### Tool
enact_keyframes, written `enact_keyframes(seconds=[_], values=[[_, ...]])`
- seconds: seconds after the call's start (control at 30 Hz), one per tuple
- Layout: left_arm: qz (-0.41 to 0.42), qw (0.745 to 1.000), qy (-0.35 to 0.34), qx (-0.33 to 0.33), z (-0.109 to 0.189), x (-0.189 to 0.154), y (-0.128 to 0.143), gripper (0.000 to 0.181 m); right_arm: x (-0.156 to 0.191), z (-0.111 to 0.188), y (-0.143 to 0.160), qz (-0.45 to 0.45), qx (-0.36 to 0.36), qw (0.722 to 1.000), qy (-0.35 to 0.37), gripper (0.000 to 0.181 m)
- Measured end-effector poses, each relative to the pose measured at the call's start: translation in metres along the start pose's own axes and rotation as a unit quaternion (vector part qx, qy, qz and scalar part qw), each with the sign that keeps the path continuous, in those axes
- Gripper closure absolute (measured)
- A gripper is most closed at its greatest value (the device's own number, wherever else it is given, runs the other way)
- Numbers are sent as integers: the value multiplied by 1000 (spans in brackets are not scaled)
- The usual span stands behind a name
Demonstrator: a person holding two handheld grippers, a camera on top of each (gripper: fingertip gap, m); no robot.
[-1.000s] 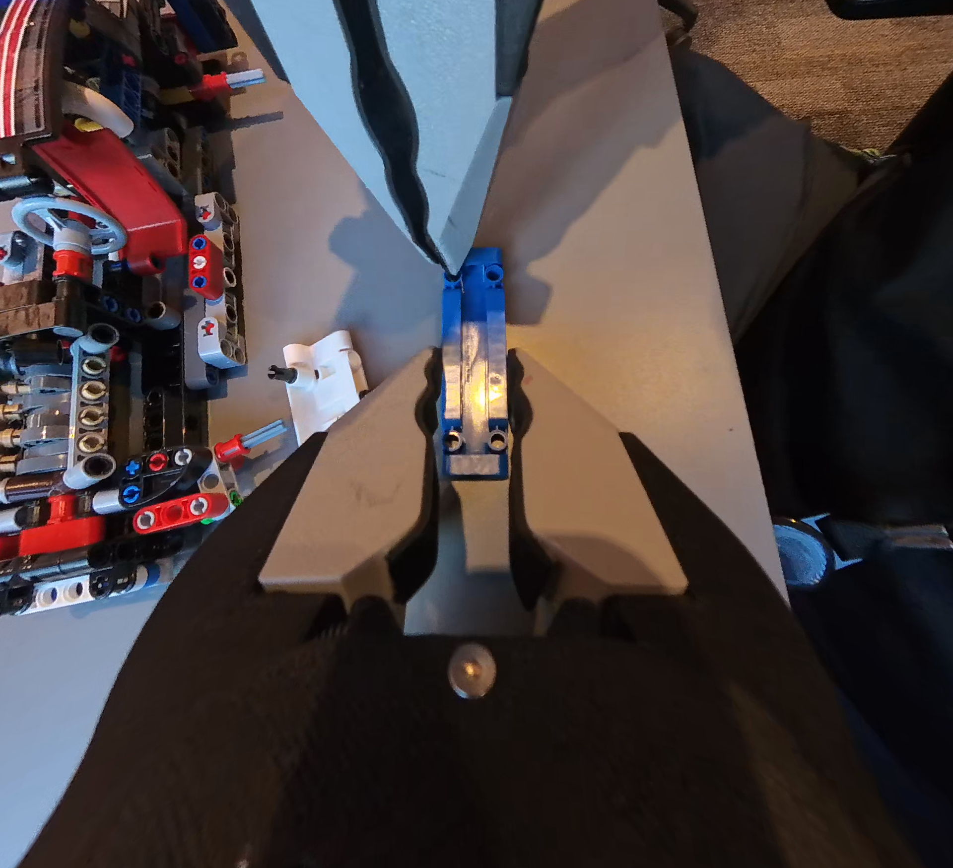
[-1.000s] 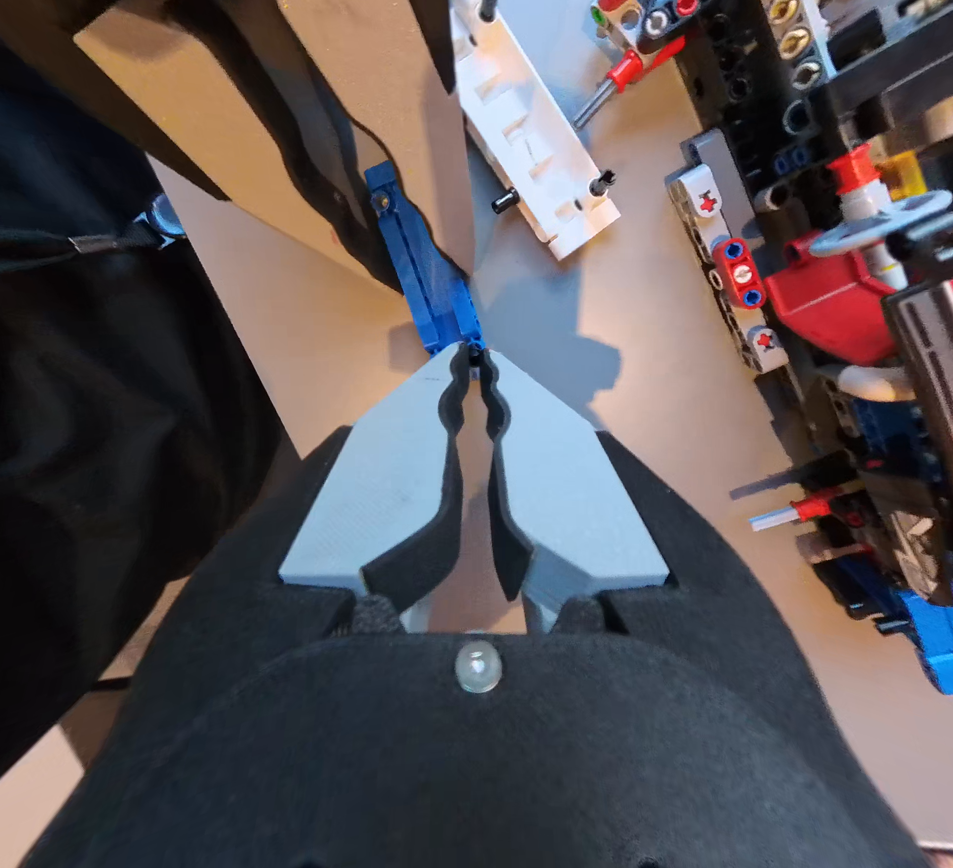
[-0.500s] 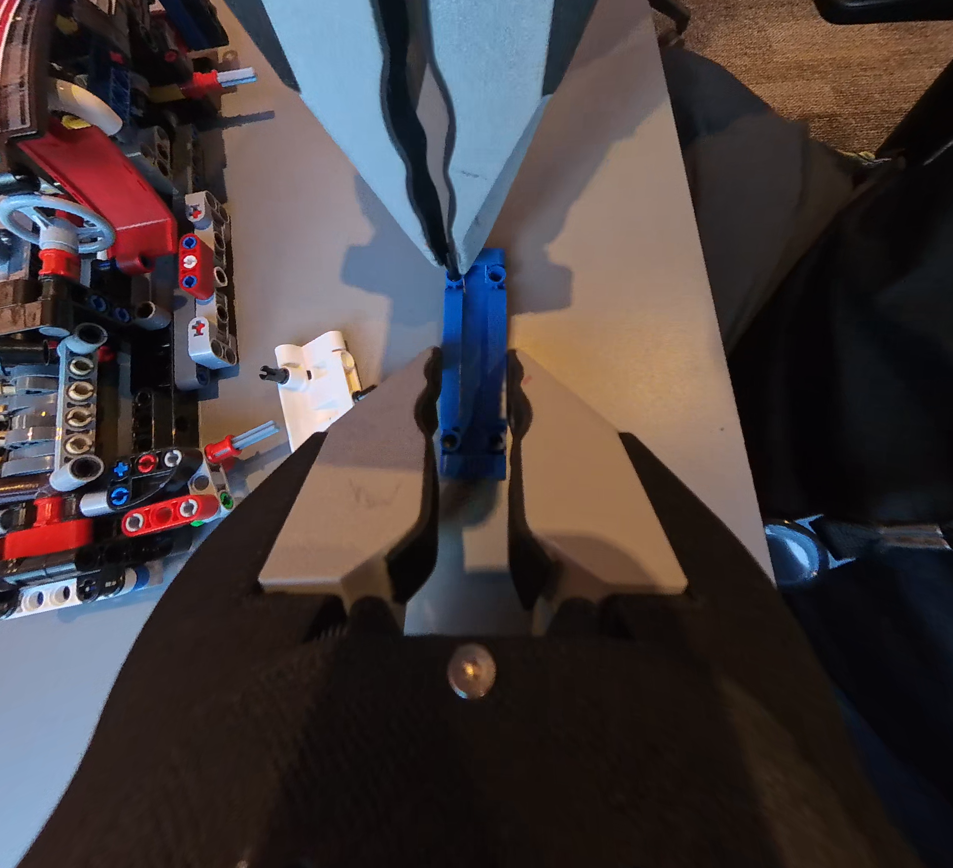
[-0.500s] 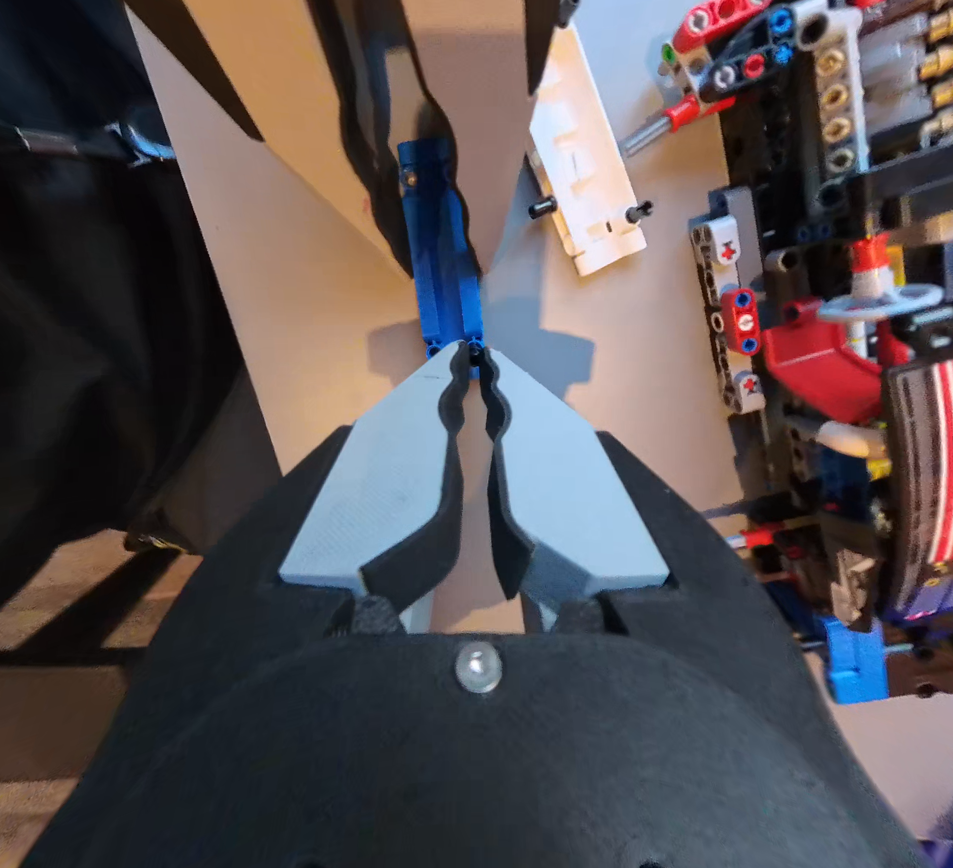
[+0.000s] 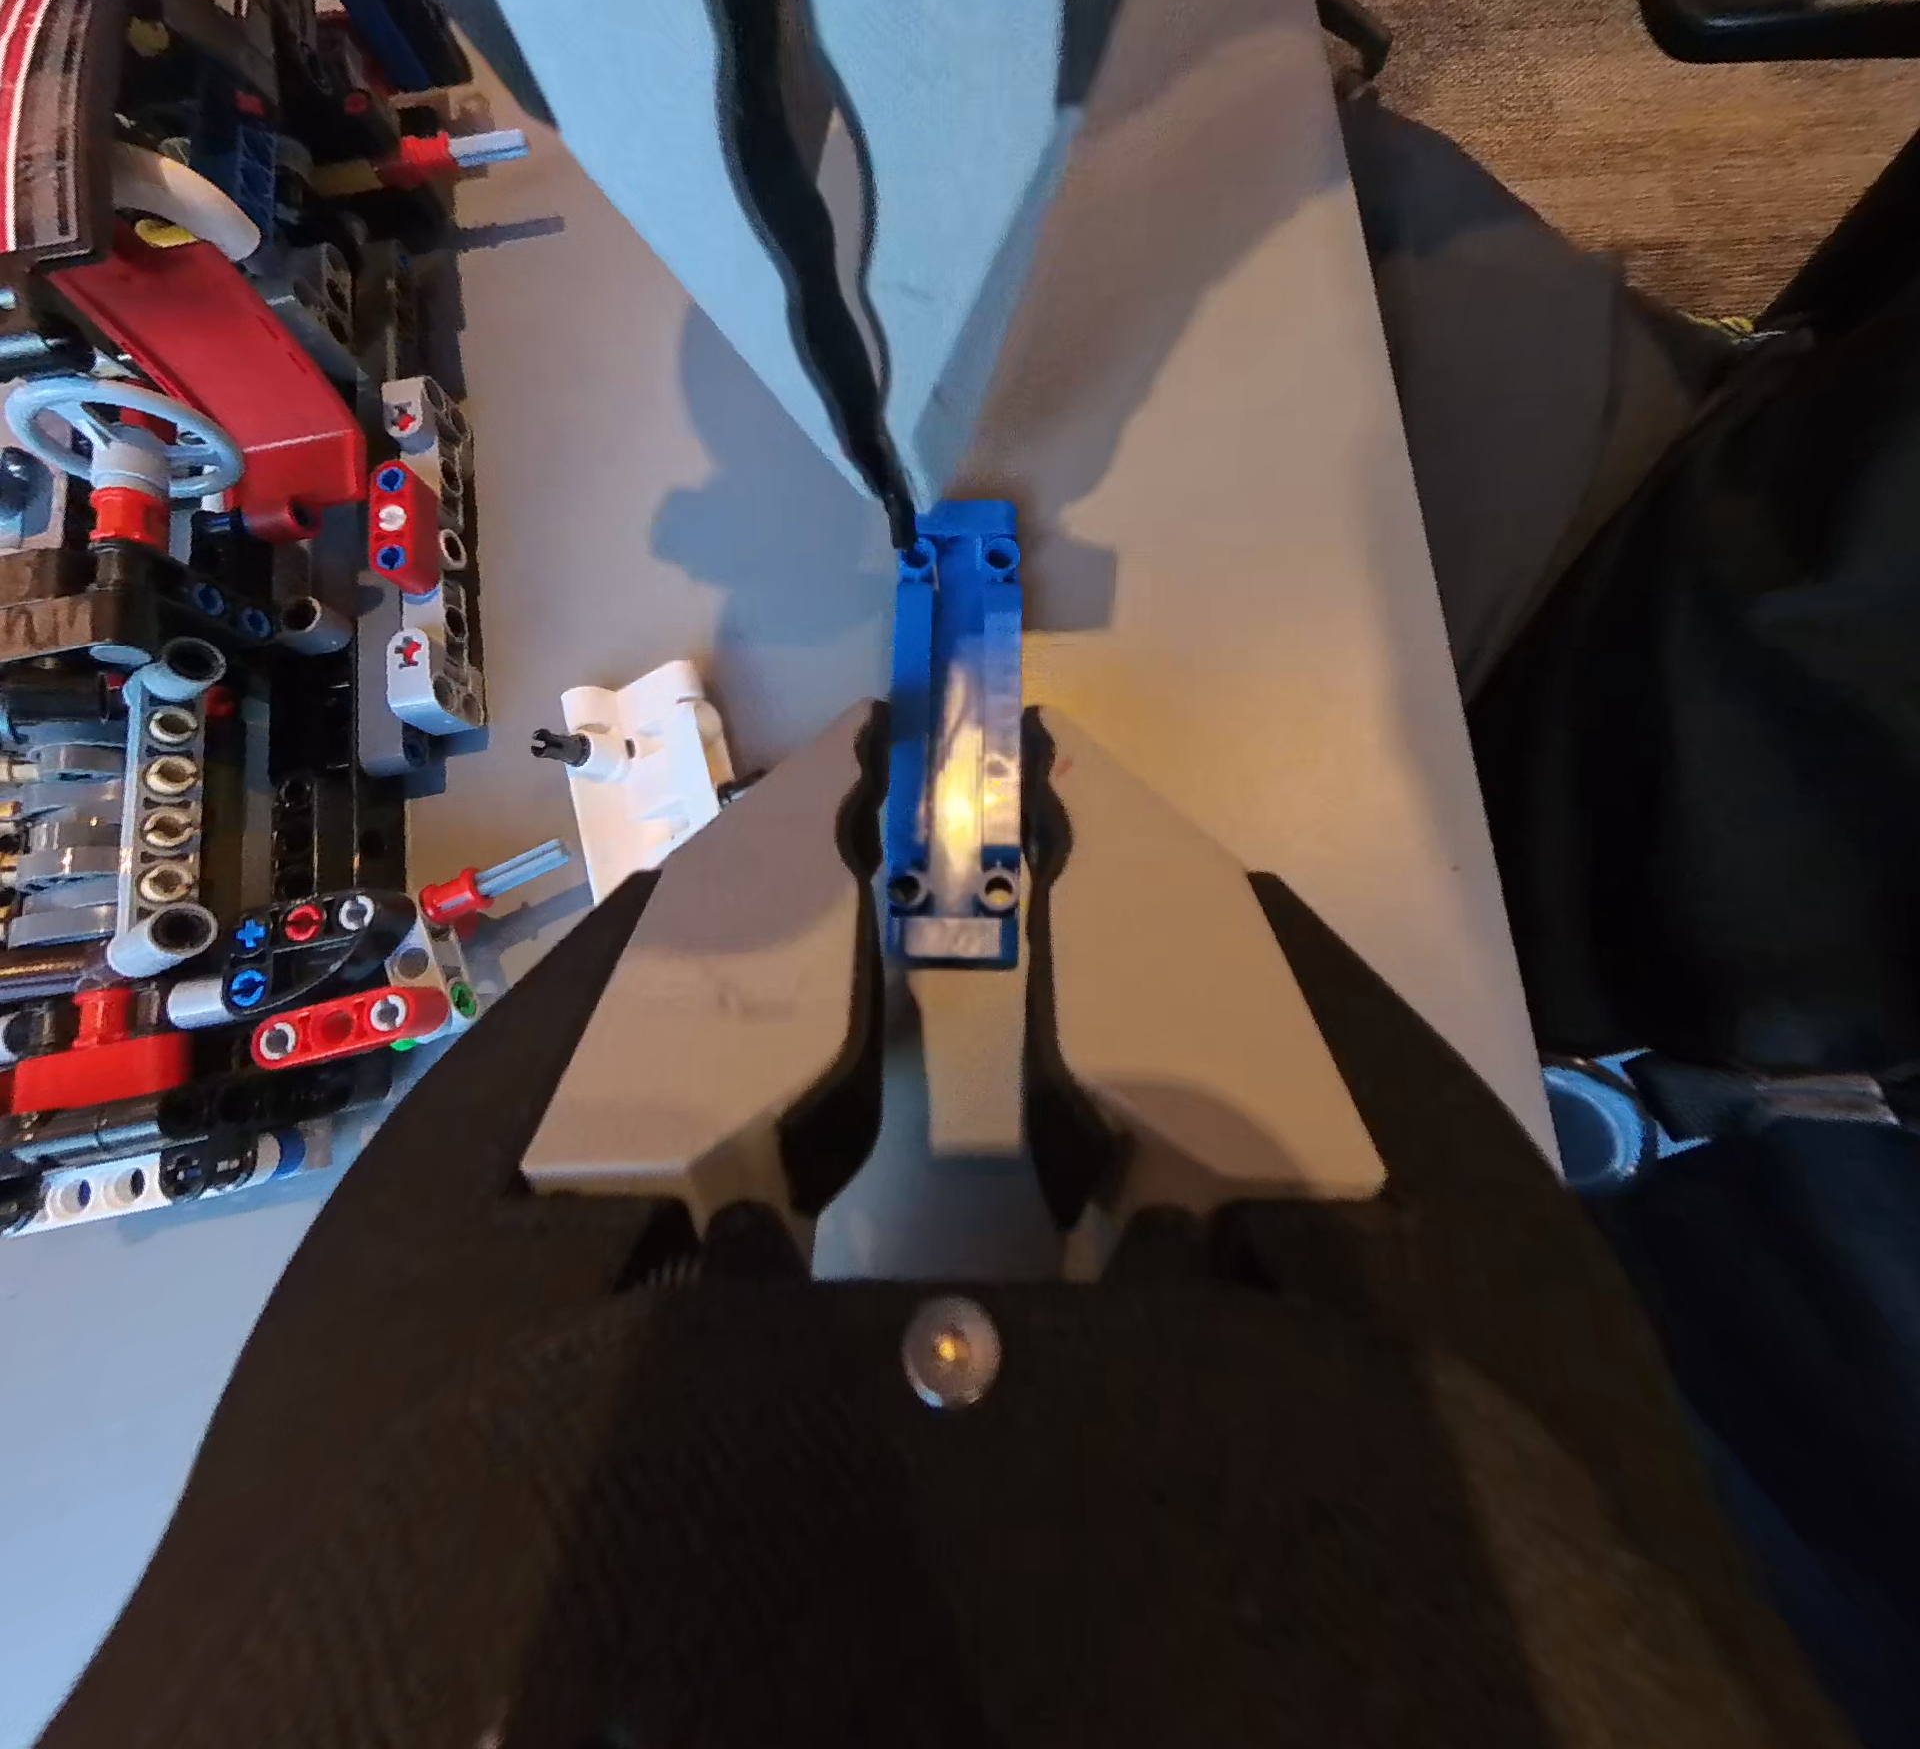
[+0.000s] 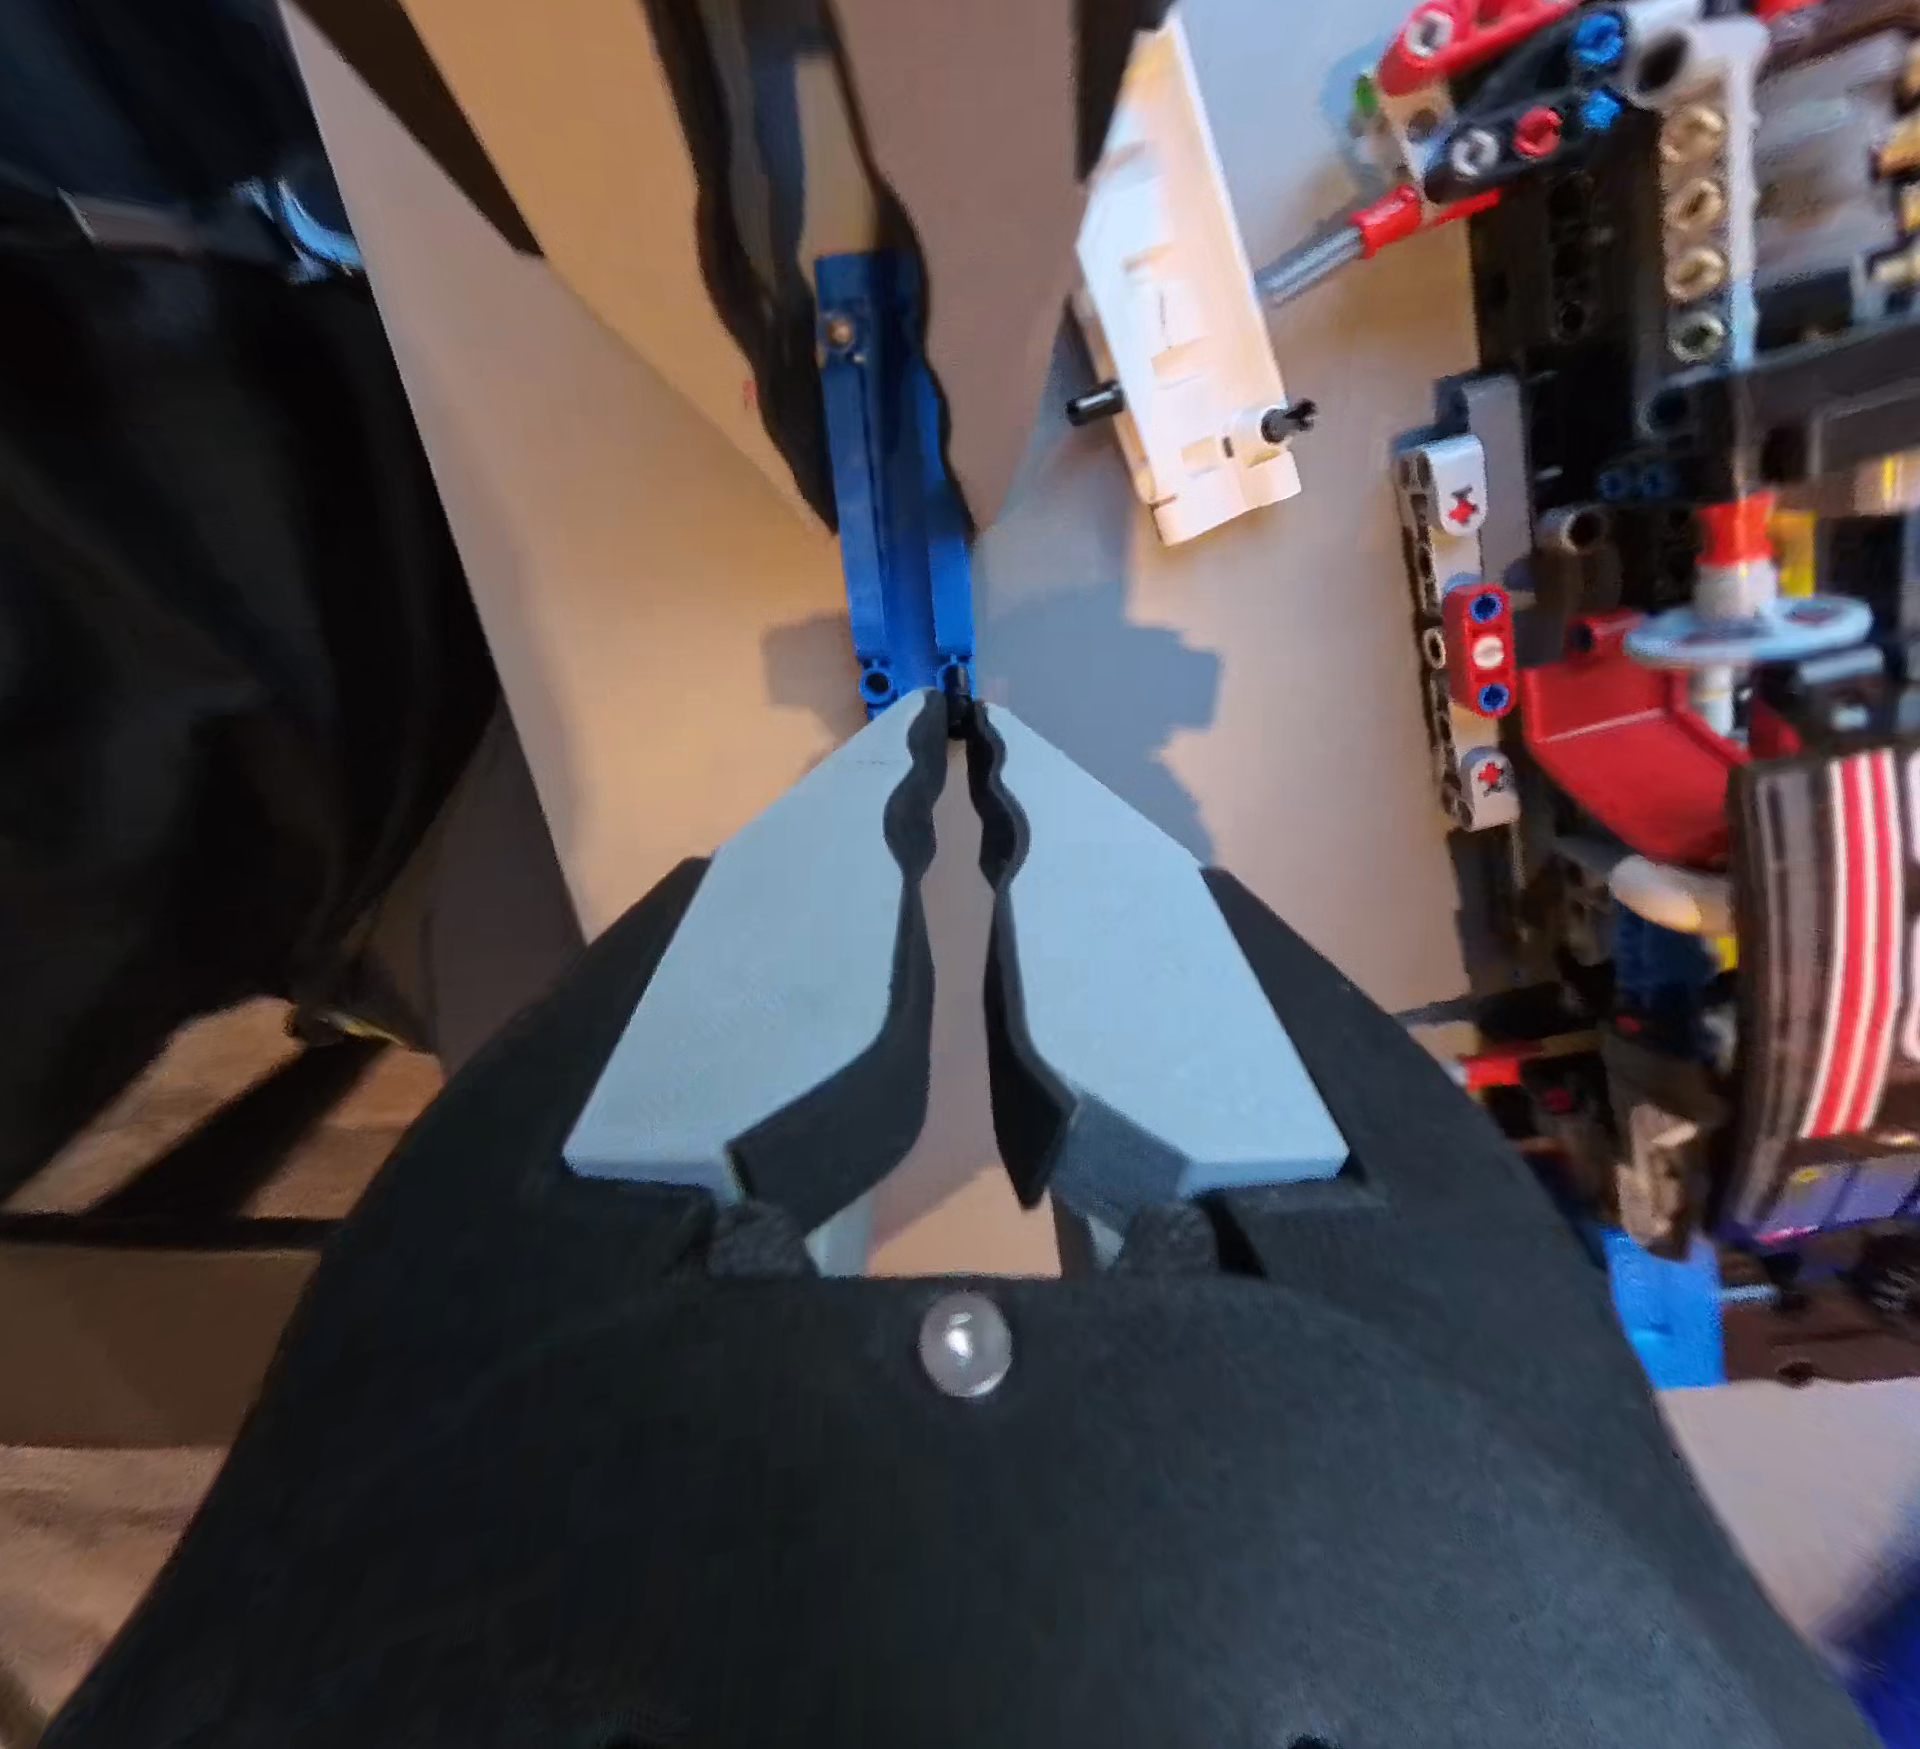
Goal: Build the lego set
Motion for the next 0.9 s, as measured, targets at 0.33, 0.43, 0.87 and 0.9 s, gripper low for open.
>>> enact_keyframes(seconds=[0.33,0.43,0.87,0.9], values=[[-11,1000,-6,-28,7,-2,-3,152,14,6,7,-170,-273,938,-131,180],[-14,999,-15,-42,9,-1,-6,153,17,7,5,-185,-313,922,-136,180],[-46,990,-91,-95,12,-1,-19,176,17,0,-6,-232,-428,859,-157,180],[-45,990,-93,-94,12,0,-19,176,16,-1,-5,-235,-429,859,-150,180]])
Point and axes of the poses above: each gripper's, where its closed fingertips meet, z back along the fingers, y out of its underside, x = y × z across the jaws, the point moved 4 cm from there along z, back along the fingers, and after that the axes turned 14 degrees about -y, right-handed, at the moved point
